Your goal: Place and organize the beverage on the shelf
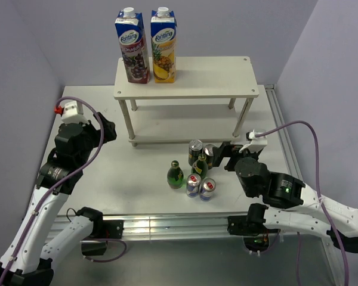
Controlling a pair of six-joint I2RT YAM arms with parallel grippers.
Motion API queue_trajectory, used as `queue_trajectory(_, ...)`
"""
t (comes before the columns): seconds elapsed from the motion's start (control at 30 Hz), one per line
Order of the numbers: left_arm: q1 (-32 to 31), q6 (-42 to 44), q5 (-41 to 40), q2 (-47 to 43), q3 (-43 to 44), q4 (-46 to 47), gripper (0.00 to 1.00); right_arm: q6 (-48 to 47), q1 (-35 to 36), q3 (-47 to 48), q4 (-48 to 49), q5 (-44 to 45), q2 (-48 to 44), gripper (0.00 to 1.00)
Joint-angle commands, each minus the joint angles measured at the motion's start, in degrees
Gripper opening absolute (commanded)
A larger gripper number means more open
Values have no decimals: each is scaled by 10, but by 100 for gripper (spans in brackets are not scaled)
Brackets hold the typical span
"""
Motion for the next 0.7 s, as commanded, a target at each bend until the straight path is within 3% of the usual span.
queue_trajectory(0.0, 0, 13, 11, -12, -1, 13, 97, 38, 17, -21, -11, 28, -15, 100)
queue_trajectory(0.17, 0, 14, 14, -14, -4, 17, 97, 7, 47, -63, 61, -16, -2, 100)
queue_trajectory(0.3, 0, 14, 14, -10, -4, 15, 96, 93, 137, -21, -28, 108, 70, 100)
queue_trajectory(0.4, 0, 14, 15, -12, -6, 16, 96, 178, 206, 8, -92, 151, 110, 100)
queue_trajectory(0.67, 0, 14, 22, -15, -8, 17, 96, 133, 211, -55, 29, 122, 123, 100)
